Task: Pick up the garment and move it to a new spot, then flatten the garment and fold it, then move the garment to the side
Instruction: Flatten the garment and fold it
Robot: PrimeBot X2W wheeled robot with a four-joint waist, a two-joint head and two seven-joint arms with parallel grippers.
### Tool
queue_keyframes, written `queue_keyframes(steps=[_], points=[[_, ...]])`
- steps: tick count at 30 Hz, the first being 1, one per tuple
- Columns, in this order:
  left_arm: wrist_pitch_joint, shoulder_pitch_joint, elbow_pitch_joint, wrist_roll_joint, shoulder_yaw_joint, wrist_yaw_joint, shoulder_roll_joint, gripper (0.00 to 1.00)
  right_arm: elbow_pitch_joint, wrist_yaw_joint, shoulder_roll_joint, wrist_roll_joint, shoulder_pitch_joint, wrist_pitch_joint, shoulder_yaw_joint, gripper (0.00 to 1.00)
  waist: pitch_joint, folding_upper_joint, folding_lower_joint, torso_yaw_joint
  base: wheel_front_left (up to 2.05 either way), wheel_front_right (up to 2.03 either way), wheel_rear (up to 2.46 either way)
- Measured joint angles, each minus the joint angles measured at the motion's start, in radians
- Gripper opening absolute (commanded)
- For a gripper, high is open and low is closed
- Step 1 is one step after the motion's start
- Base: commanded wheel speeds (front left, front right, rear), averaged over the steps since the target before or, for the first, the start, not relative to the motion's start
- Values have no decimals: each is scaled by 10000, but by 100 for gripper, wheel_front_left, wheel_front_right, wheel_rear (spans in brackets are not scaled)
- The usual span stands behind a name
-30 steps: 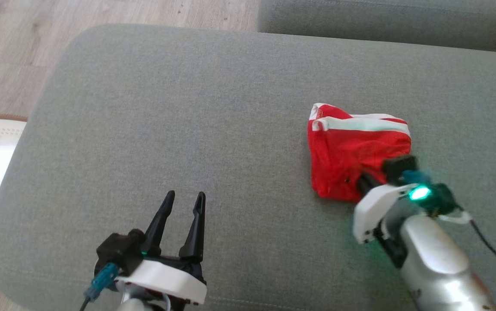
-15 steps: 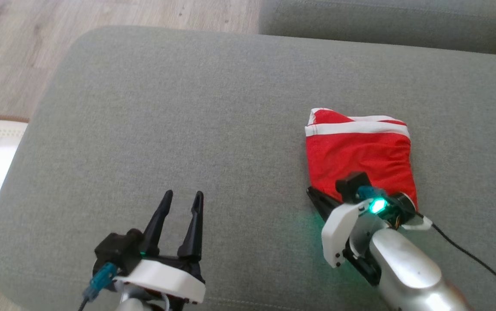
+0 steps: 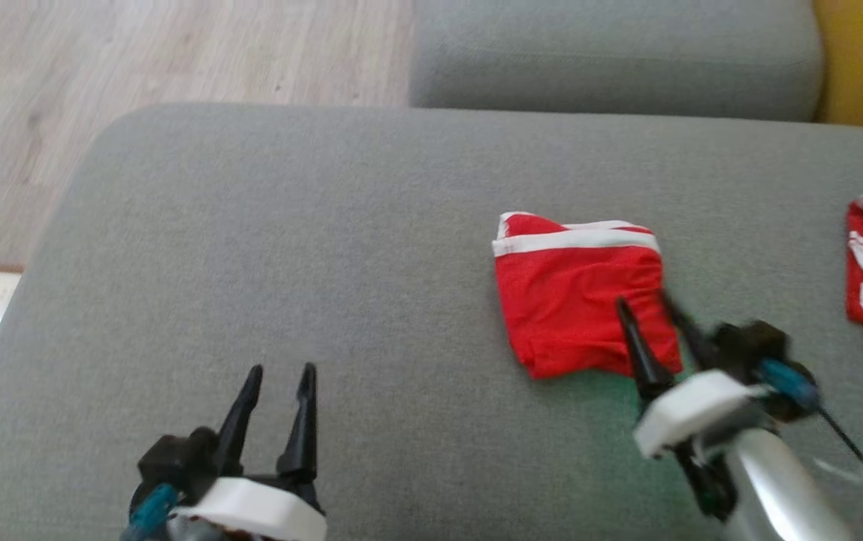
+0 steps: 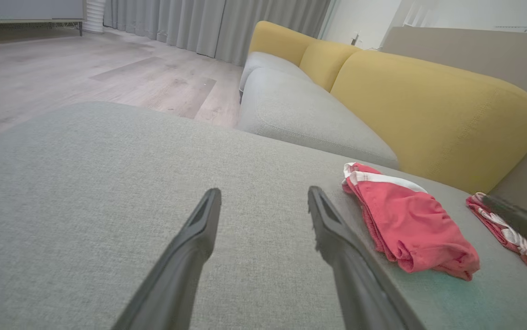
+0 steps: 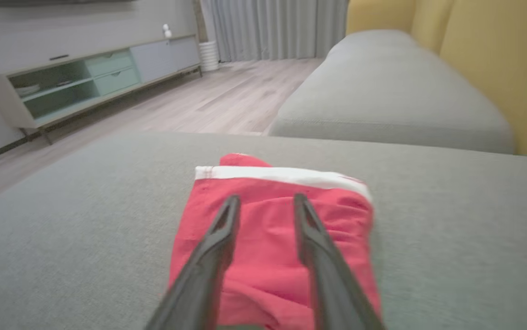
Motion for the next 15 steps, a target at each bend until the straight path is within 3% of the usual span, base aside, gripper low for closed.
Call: queue_keyframes(steps=[5, 15], points=[[0, 59, 121, 192, 219, -75, 2, 100, -1016, 0, -63, -610, 1116, -577, -1661, 100, -206, 0, 0, -122, 0, 0, 0], [0, 486, 307, 454, 497, -79, 6, 100, -1593, 0, 50, -1204, 2853, -922, -2479, 100, -541, 0, 0, -126, 0, 0, 0]])
